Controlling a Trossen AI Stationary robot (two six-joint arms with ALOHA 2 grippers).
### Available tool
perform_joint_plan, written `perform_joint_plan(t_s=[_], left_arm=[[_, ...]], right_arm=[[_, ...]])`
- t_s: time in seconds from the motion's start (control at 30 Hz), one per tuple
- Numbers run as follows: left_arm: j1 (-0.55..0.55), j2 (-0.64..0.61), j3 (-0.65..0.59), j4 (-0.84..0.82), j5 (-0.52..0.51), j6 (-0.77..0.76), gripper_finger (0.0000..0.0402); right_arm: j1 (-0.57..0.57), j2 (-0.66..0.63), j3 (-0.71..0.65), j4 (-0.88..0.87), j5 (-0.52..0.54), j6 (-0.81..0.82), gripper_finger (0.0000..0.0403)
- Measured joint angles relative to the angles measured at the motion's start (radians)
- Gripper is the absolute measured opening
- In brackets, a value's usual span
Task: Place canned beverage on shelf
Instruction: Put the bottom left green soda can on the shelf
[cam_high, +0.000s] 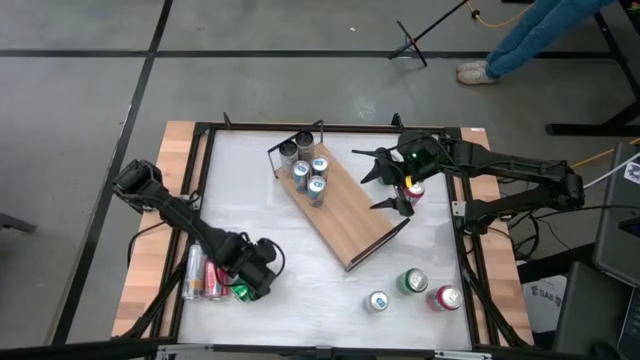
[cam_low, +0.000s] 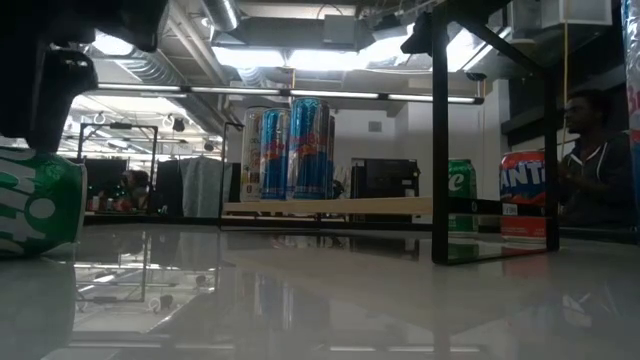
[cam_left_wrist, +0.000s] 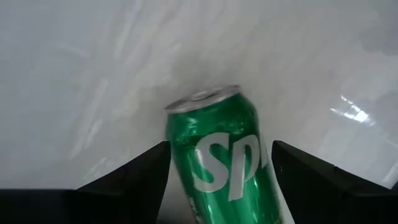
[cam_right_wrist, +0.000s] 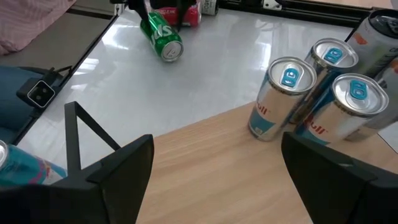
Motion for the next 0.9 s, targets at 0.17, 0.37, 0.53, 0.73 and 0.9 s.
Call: perform_joint_plan(t_s=[0.17,0.37,0.53,0.73,0.9], left_arm=[[-0.004,0.003,-0.024,0.016,0.001,-0.056,0.0269],[-0.004,0.0,-0.075,0.065,0.0,-0.105,0.0269],[-0.004,0.0,-0.089,0.091,-0.003,-0.103,0.0269],[-0.004,0.001,-0.09,0.097,-0.002,-0.103,0.0269],[-0.003,0.002,-0.092,0.111,-0.002,-0.103,0.0285]], right_arm=[[0.0,0.0,0.0,0.0,0.0,0.0,0.0342],[0.0,0.0,0.0,-0.001,0.001,0.0,0.0342],[0.0,0.0,0.0,-0.001,0.001,0.0,0.0342],[0.0,0.0,0.0,0.0,0.002,0.0,0.0342],[0.0,0.0,0.0,-0.001,0.002,0.0,0.0342]])
